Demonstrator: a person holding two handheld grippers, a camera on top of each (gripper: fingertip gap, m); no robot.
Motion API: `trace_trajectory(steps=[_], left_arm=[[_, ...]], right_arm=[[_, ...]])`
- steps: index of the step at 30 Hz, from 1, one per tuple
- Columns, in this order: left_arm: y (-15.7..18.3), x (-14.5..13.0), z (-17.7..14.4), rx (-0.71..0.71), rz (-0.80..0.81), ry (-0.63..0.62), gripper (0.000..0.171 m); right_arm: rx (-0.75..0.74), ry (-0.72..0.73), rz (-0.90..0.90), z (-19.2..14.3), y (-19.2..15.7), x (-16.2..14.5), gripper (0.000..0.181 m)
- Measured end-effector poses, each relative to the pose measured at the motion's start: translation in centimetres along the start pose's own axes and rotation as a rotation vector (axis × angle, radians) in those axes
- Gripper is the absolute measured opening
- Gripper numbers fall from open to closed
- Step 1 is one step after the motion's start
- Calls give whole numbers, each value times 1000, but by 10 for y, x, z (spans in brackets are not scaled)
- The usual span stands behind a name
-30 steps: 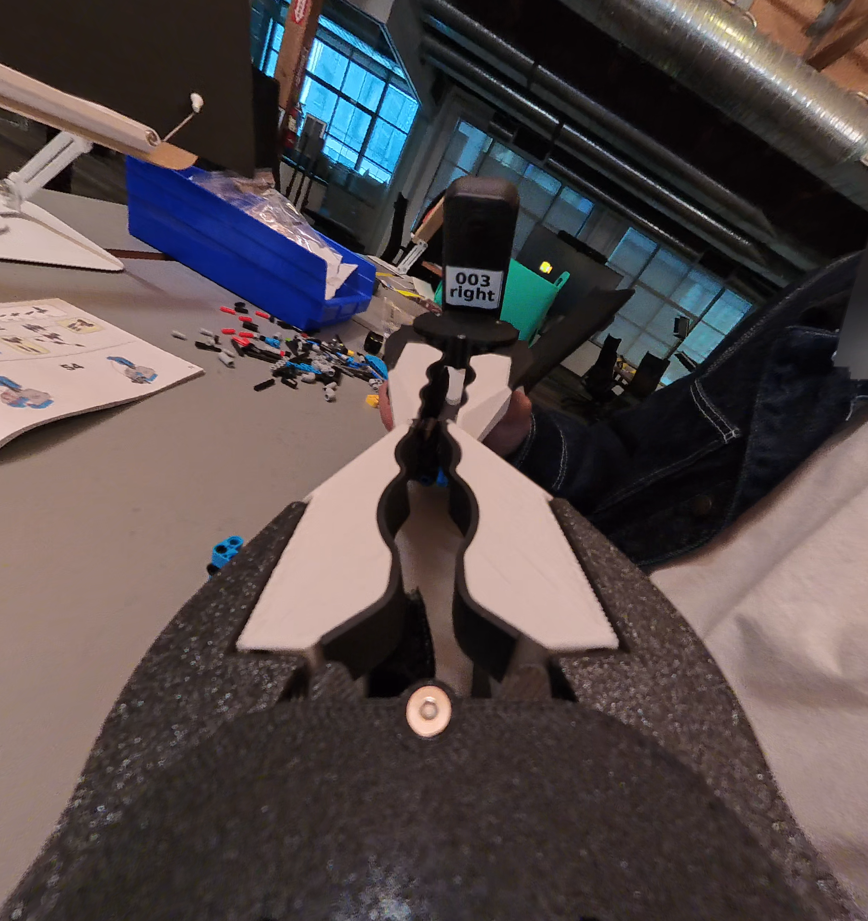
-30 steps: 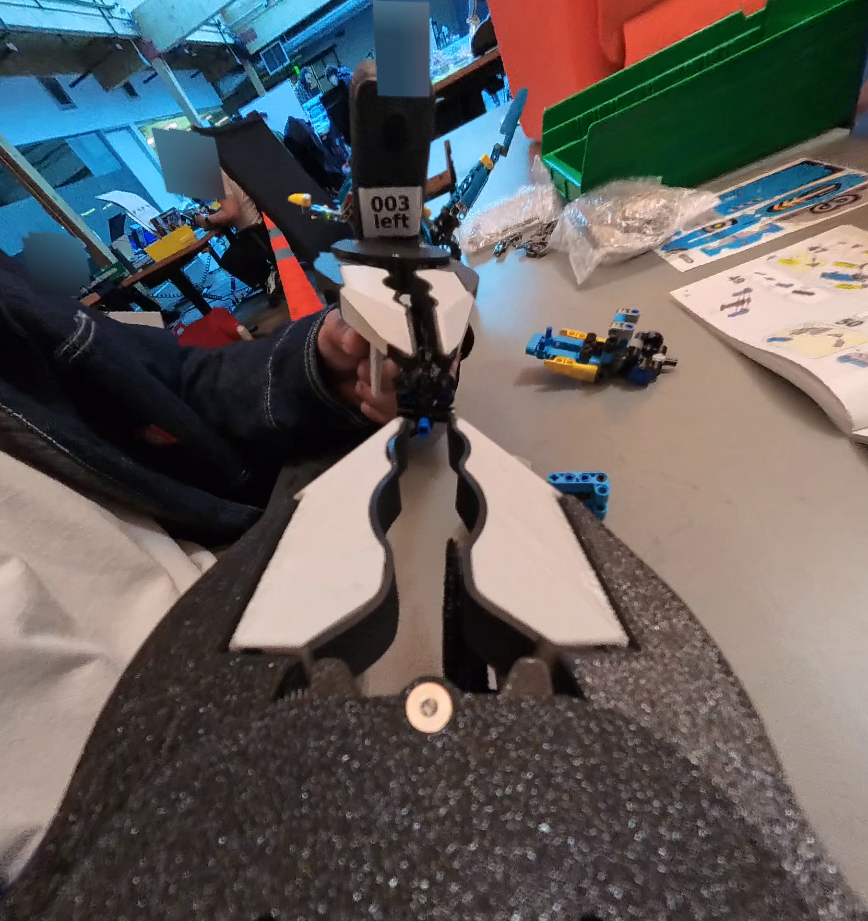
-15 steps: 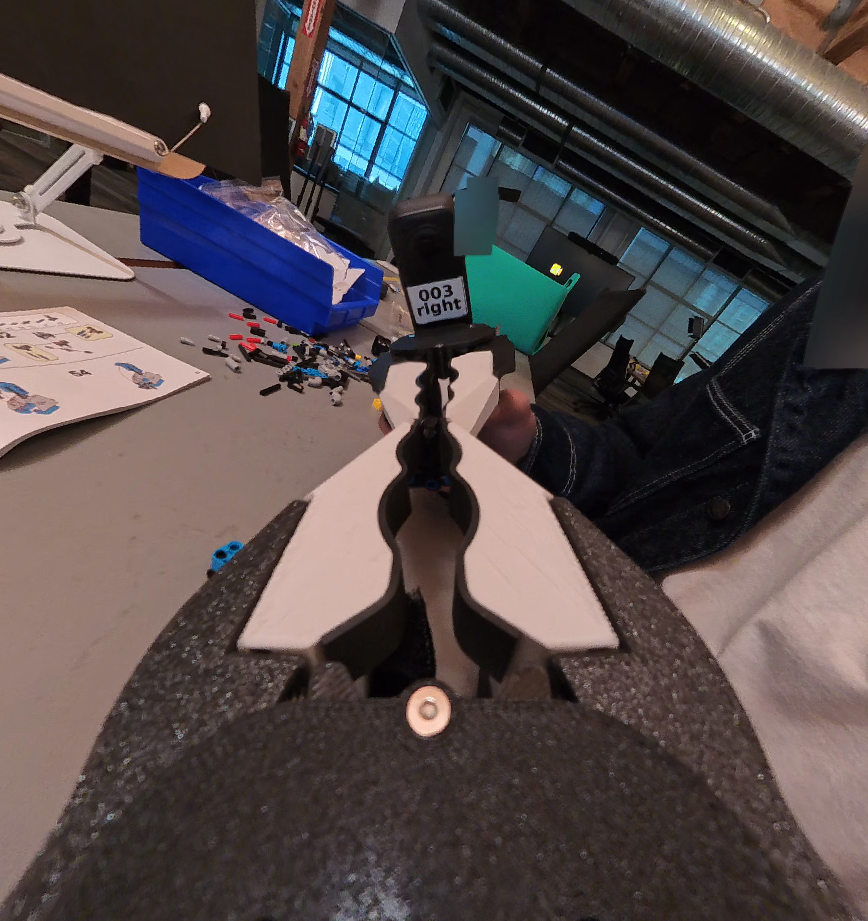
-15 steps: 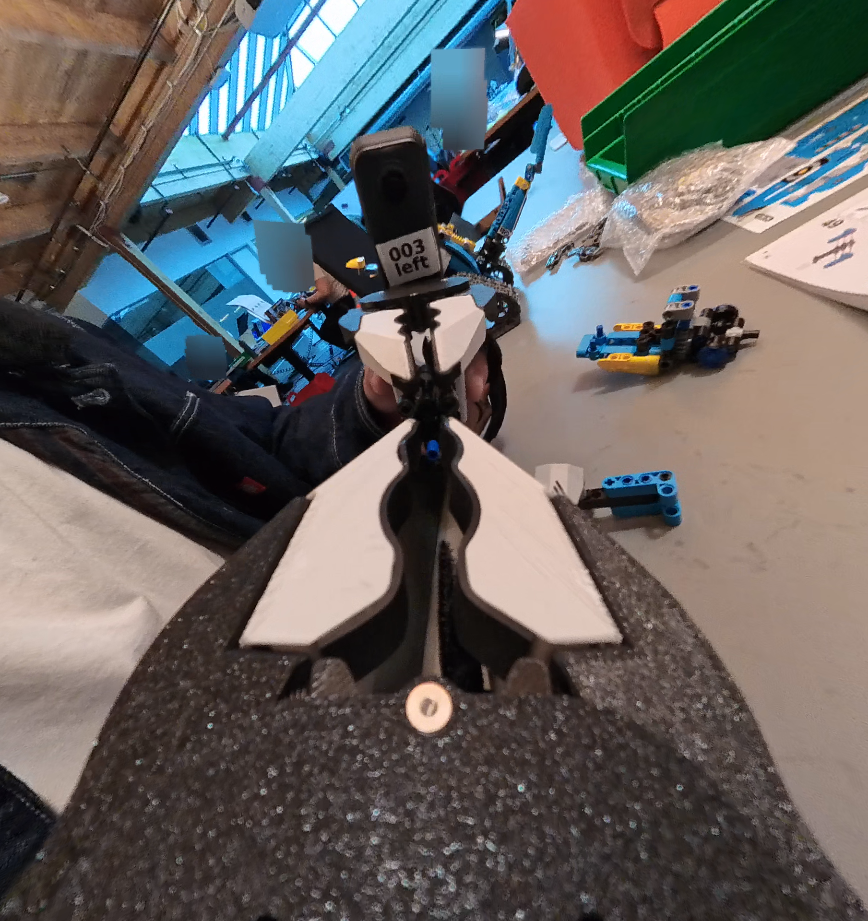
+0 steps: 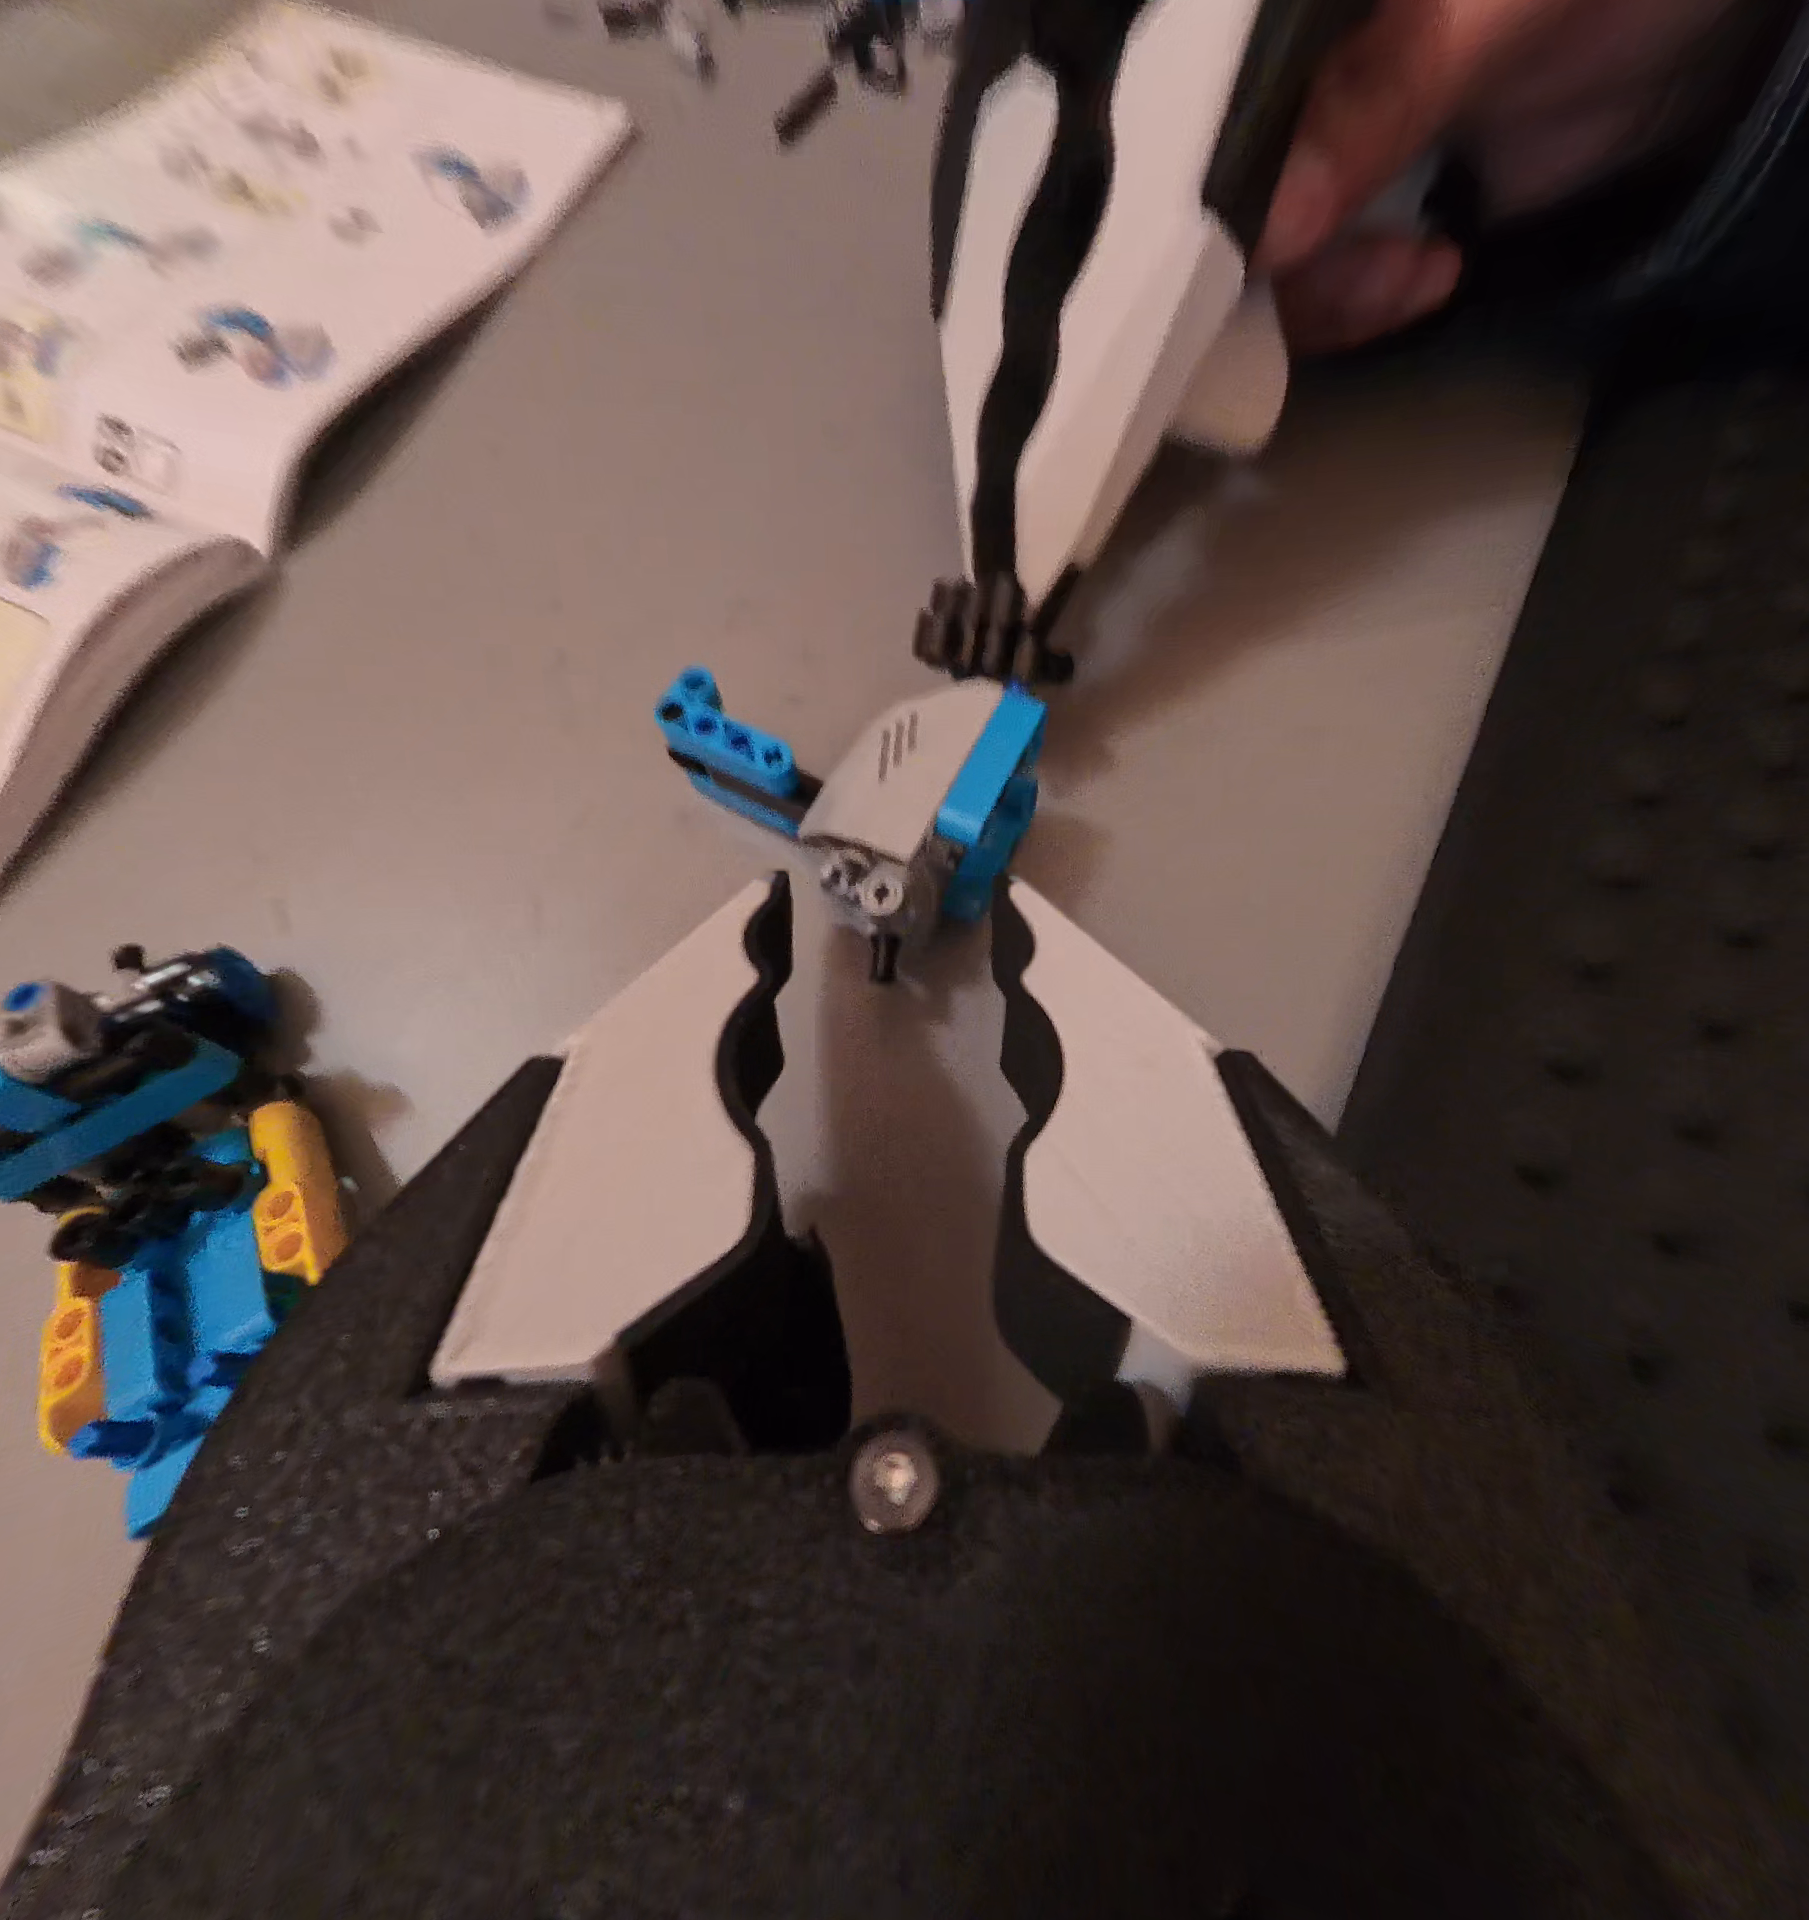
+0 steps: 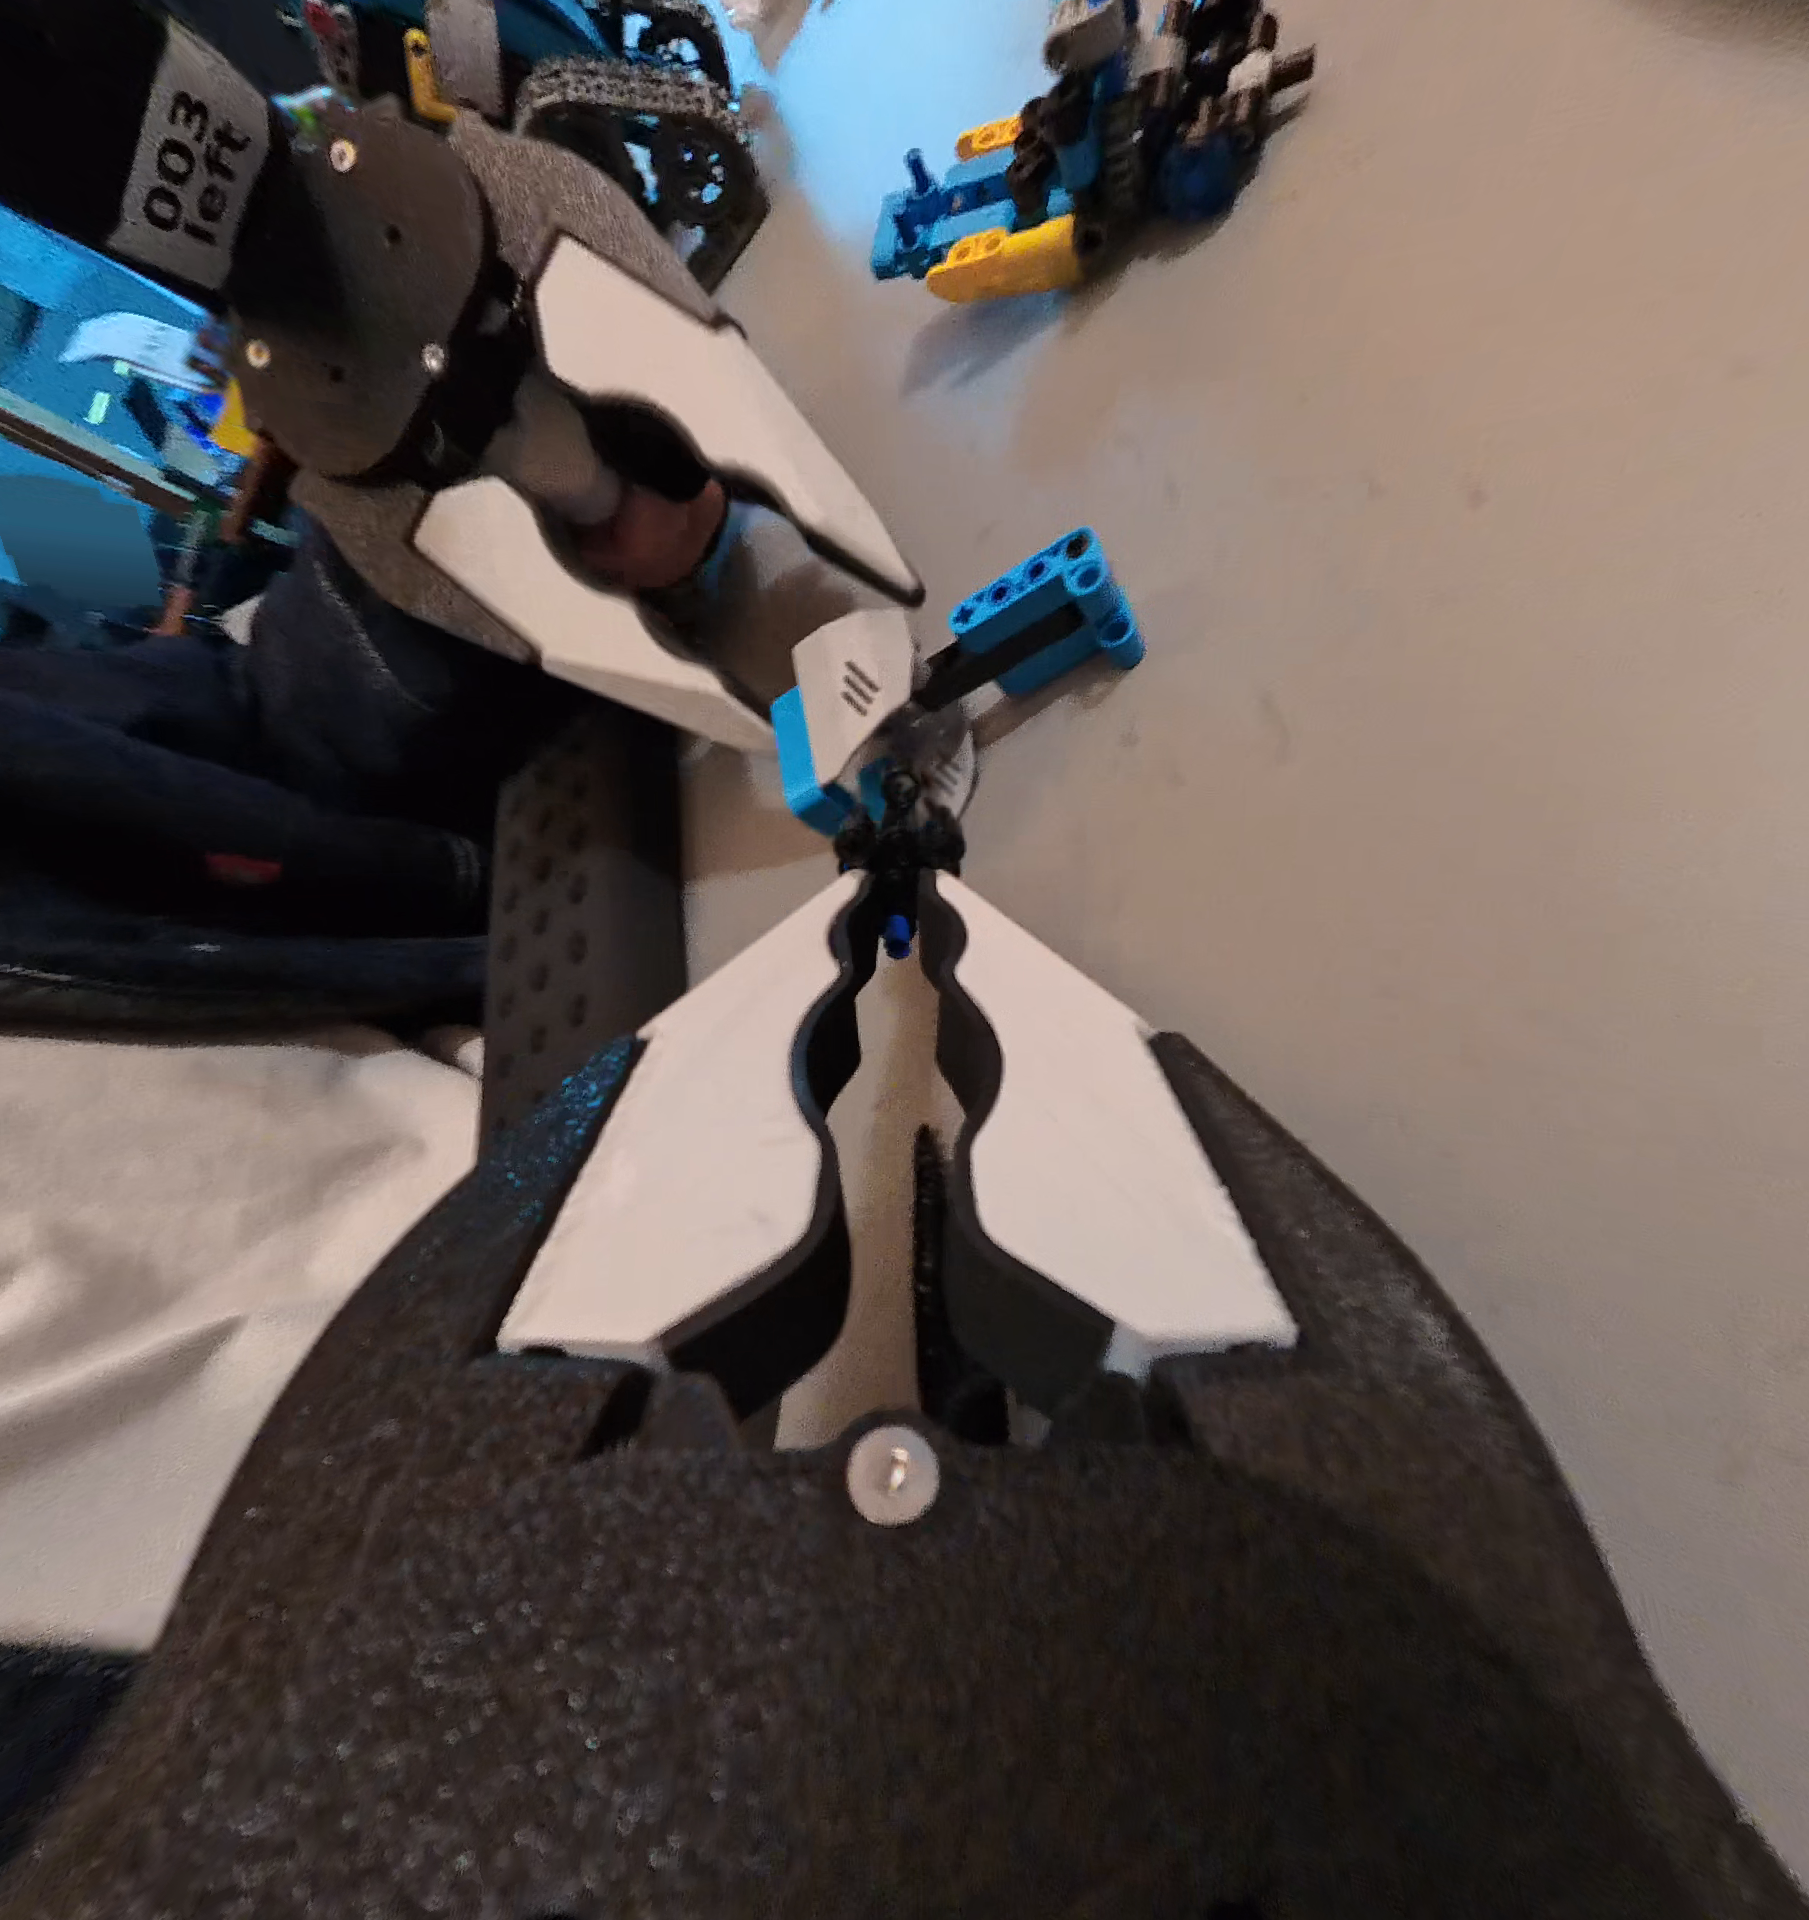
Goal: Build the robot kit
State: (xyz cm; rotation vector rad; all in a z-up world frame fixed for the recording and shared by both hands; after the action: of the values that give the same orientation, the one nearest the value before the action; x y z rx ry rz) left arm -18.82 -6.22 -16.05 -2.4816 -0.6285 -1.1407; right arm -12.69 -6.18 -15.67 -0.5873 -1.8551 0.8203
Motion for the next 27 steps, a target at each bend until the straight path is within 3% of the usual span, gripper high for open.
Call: trace_trajectory(steps=[7,11,16,20,27], left_arm=[[5,-2,4,-32,-28,-22,43],[5,-4,14,6,16,-45,33],[-3,15,4,170,230,130,30],[-6,27,-6,365,514,274,29],[0,36,-12,429,642,376,29]], right_arm=[[4,-28,-27,10,0,-2,6],[-24,-72,-93,20,-3,-5,6],[45,-7,-74,9,-11,4,6],[31,-69,-136,3,-16,-1,6],[54,-91,-147,4,-26,-3,6]])
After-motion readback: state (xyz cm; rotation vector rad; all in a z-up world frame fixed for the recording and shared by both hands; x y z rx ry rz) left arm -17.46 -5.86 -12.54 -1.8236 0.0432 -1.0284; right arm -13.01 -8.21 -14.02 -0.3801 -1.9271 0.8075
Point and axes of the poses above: each gripper's, where its closed fingertips meet, z out along the fingers, x out of its top, y = z × x across the jaws, the point moved 1 cm from there along -z, back along the fingers, and after that the axes turned 15 degrees about x, right-handed, at the moved point
